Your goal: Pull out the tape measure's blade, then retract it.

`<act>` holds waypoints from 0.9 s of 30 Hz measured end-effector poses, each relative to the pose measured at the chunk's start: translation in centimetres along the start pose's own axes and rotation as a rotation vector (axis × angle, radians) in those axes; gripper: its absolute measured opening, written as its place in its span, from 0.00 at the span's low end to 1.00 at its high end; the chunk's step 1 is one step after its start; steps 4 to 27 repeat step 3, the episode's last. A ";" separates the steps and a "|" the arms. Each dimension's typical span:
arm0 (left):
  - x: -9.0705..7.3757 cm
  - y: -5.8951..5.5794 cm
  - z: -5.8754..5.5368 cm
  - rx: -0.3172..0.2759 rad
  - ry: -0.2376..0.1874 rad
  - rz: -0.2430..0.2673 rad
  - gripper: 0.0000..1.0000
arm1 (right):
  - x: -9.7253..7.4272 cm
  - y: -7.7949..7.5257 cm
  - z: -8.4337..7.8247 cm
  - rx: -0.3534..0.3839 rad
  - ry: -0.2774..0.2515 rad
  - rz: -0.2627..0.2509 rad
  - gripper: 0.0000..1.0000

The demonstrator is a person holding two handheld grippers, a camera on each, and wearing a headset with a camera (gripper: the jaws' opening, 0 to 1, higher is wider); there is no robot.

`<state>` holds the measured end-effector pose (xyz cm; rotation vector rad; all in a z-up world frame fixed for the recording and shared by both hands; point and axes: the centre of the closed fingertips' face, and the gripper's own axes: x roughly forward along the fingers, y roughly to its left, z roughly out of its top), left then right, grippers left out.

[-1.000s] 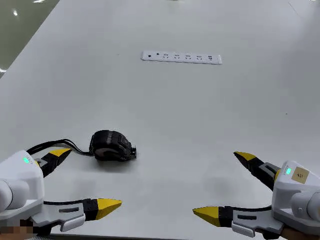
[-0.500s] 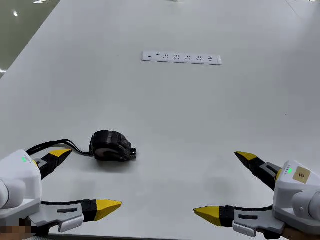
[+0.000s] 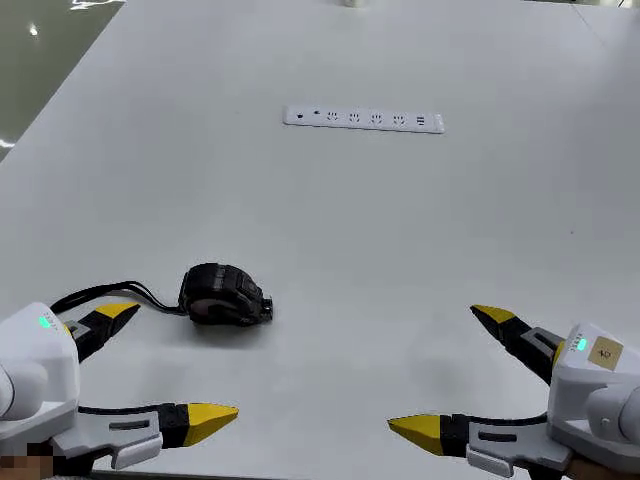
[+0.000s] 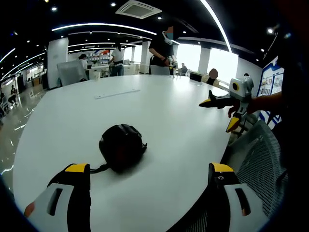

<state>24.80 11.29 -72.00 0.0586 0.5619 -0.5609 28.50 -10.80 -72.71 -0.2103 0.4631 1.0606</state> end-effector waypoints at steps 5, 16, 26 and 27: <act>0.0 0.0 0.0 0.006 0.001 -0.004 0.99 | 0.0 0.1 0.0 0.002 0.000 0.002 0.99; 0.0 0.0 0.0 0.006 0.001 -0.004 0.99 | 0.0 0.1 0.0 0.002 0.000 0.002 0.99; 0.0 0.0 0.0 0.006 0.001 -0.004 0.99 | 0.0 0.1 0.0 0.002 0.000 0.002 0.99; 0.0 0.0 0.0 0.006 0.001 -0.004 0.99 | 0.0 0.1 0.0 0.002 0.000 0.002 0.99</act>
